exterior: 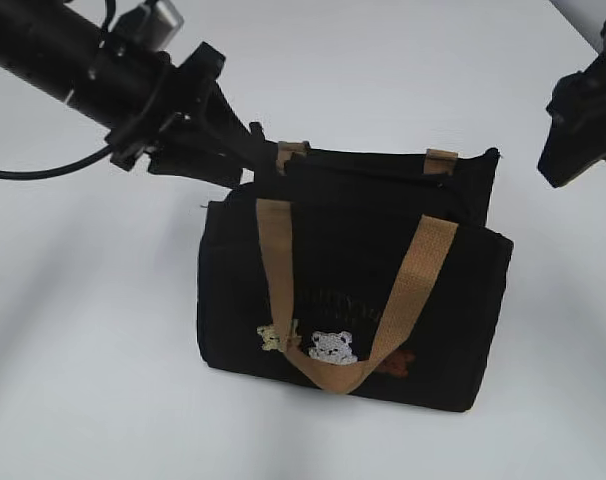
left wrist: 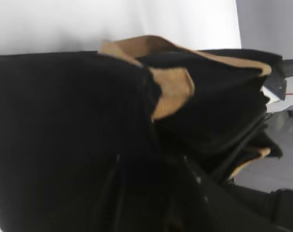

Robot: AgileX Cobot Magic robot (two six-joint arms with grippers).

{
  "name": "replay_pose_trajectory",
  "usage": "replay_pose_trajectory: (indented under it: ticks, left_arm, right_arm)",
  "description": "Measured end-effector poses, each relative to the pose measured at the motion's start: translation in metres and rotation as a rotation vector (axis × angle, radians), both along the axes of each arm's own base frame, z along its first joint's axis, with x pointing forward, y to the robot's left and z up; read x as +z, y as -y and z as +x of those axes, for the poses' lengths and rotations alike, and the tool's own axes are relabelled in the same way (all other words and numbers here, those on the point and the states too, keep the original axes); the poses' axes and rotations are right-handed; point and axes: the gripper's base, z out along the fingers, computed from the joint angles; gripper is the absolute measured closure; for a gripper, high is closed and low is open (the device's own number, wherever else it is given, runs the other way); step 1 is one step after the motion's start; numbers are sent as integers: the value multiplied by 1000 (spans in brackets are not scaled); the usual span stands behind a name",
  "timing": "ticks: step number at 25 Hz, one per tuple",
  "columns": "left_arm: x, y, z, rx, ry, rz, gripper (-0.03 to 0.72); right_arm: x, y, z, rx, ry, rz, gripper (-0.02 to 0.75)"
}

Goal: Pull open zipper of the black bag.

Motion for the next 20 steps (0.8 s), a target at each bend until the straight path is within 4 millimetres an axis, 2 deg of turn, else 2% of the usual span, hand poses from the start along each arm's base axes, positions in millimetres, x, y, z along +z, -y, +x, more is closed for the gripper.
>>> replay_pose_trajectory:
  ticks: [1,3,6,9,14,17,20]
  left_arm:
    - [7,-3,-4,-20,21,17,394]
    - [21,-9,-15,-73,72,70,331]
    - [50,-23,-36,-115,138,160,300]
    - [76,-40,-62,-79,209,264,295]
    - [96,-79,-127,36,308,414,294]
    - [96,-101,-175,98,379,454,294]
    - [94,-121,-224,170,529,436,294]
  right_arm:
    - [2,-1,-2,-5,1,17,278]
    - [11,-2,-8,-11,21,55,237]
    - [26,-1,-23,-13,64,103,220]
    - [30,4,-46,-13,80,128,218]
    - [18,17,-97,-13,76,148,215]
    - [8,27,-133,-12,100,157,215]
    - [-2,38,-171,-10,167,165,215]
